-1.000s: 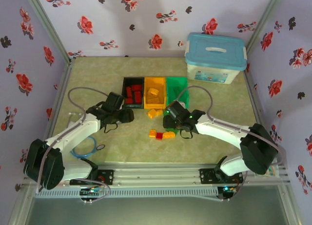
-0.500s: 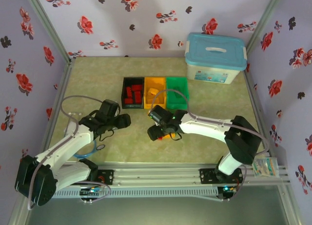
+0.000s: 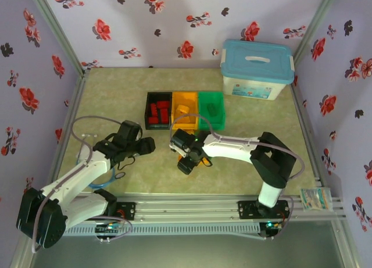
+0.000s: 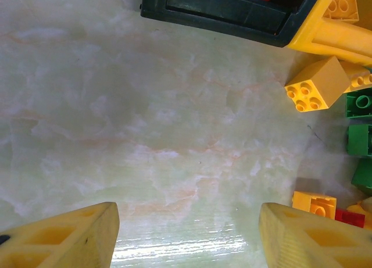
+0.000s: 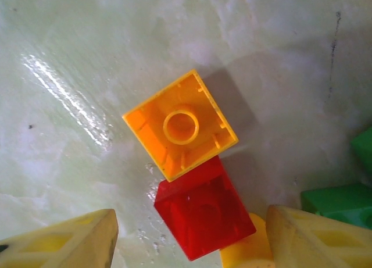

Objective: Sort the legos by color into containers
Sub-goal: Pick up the lego from the bottom-center of the table, then place the lego in the container.

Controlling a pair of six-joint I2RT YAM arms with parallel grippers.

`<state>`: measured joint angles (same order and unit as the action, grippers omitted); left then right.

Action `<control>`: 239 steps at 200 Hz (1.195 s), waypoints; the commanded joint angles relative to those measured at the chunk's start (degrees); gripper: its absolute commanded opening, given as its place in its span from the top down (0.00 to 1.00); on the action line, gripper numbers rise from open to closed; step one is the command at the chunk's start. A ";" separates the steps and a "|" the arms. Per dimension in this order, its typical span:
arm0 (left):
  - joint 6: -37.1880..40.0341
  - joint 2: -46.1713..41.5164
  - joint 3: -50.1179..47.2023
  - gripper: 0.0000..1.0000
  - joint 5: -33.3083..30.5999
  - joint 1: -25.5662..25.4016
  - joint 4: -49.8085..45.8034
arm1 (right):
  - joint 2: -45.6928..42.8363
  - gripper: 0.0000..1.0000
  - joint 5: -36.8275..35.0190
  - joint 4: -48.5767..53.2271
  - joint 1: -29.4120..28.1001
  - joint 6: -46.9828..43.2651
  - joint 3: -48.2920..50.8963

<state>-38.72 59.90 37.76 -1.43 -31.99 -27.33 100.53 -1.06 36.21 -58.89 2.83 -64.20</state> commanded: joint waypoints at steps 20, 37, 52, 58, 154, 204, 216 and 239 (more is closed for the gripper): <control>-0.76 -1.42 -1.43 0.35 0.27 -0.18 0.18 | 4.25 0.36 -2.89 3.15 -0.36 -4.29 -3.26; -0.75 -1.40 -1.54 0.35 0.04 -0.13 0.02 | 5.24 0.43 -2.72 3.73 -0.44 -4.84 -4.00; -0.79 -1.51 -1.48 0.35 -0.03 -0.18 0.09 | 5.56 0.50 -2.63 4.30 -0.67 -5.11 -4.51; -0.74 -1.47 -1.54 0.35 -0.05 -0.14 0.15 | 5.68 0.53 -2.67 4.68 -0.82 -5.11 -4.66; -0.13 -3.82 -1.41 0.36 -0.79 -0.18 -0.31 | -0.73 0.72 -4.12 6.77 -2.15 -2.32 -7.46; -0.04 -11.83 -3.89 0.36 -1.02 -0.24 0.05 | -0.64 0.72 -6.06 6.07 -0.43 -0.60 -13.80; -0.21 -13.69 -4.41 0.35 -1.53 -0.27 -0.66 | 0.85 0.72 -5.73 6.46 0.61 0.05 -16.85; -0.40 -16.29 -4.69 0.35 -2.36 -0.26 -2.64 | 5.26 0.73 -5.06 7.99 2.59 1.20 -23.95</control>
<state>-38.72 45.82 33.78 -1.89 -31.99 -27.99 101.62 -5.39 42.37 -58.41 1.65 -81.54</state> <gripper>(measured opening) 0.645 0.318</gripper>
